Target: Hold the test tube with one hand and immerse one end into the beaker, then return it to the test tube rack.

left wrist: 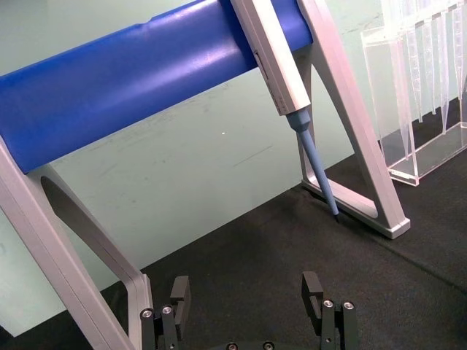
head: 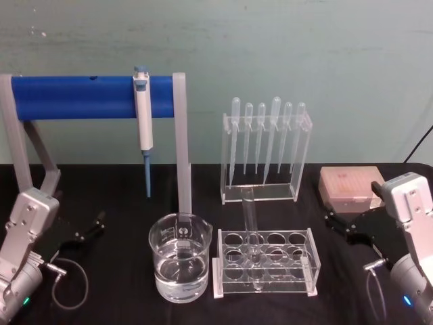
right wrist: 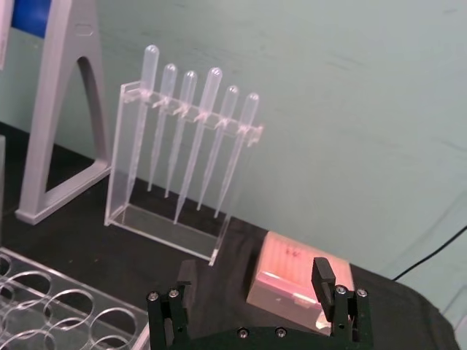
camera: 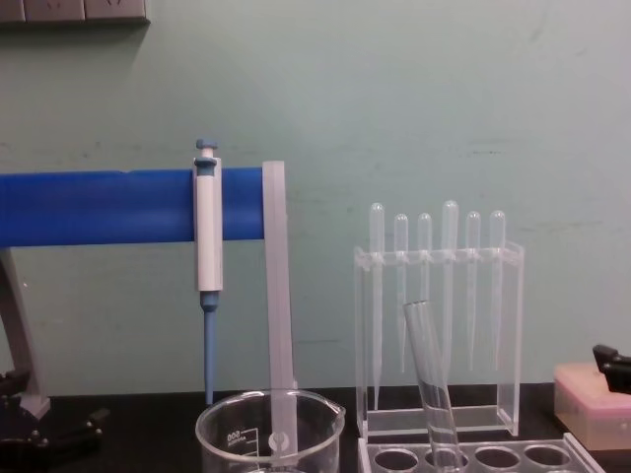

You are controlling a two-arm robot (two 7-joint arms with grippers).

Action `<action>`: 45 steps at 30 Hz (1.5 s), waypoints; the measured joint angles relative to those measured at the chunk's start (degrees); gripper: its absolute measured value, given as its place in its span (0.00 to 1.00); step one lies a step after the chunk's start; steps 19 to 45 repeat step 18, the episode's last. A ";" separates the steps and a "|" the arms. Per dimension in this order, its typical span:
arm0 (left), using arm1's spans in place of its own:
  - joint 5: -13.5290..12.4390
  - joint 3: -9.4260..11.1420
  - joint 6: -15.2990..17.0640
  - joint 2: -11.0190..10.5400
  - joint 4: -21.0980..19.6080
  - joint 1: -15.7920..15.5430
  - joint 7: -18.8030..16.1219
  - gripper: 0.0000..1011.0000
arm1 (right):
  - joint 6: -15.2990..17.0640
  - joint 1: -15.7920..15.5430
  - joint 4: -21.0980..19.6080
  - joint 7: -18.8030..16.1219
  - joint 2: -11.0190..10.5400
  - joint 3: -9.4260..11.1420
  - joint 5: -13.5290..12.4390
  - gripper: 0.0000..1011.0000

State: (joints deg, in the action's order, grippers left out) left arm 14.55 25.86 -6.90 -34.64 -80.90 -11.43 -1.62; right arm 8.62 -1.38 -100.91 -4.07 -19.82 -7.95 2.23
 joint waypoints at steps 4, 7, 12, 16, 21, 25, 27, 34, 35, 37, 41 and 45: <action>0.00 0.00 0.00 0.00 0.00 0.00 0.00 0.99 | -0.38 -0.10 0.01 0.46 0.35 0.15 0.48 0.99; 0.00 0.00 0.00 0.00 0.00 0.00 0.00 0.99 | -0.34 -0.08 -0.01 0.41 0.31 0.15 0.42 0.99; 0.00 0.00 0.00 0.00 0.00 0.00 0.00 0.99 | -0.18 -0.04 -0.07 0.36 0.23 0.13 0.15 0.99; 0.00 0.00 0.00 0.00 0.00 0.00 0.00 0.99 | -0.07 -0.02 -0.09 0.35 0.18 0.11 0.07 0.99; 0.00 0.00 0.00 0.00 0.00 0.00 0.00 0.99 | -0.04 -0.02 -0.11 0.35 0.17 0.11 0.05 0.99; 0.00 0.00 0.00 0.00 0.00 0.00 0.00 0.99 | -0.04 -0.02 -0.11 0.35 0.17 0.11 0.05 0.99; 0.00 0.00 0.00 0.00 0.00 0.00 0.00 0.99 | -0.04 -0.02 -0.11 0.35 0.17 0.11 0.05 0.99; 0.00 0.00 0.00 0.00 0.00 0.00 0.00 0.99 | -0.04 -0.02 -0.11 0.35 0.17 0.11 0.05 0.99; 0.00 0.00 0.00 0.00 0.00 0.00 0.00 0.99 | -0.04 -0.02 -0.11 0.35 0.17 0.11 0.05 0.99; 0.00 0.00 0.00 0.00 0.00 0.00 0.00 0.99 | -0.04 -0.02 -0.11 0.35 0.17 0.11 0.05 0.99; 0.00 0.00 0.00 0.00 0.00 0.00 0.00 0.99 | -0.04 -0.02 -0.11 0.35 0.17 0.11 0.05 0.99; 0.00 0.00 0.00 0.00 0.00 0.00 0.00 0.99 | -0.04 -0.02 -0.11 0.35 0.17 0.11 0.05 0.99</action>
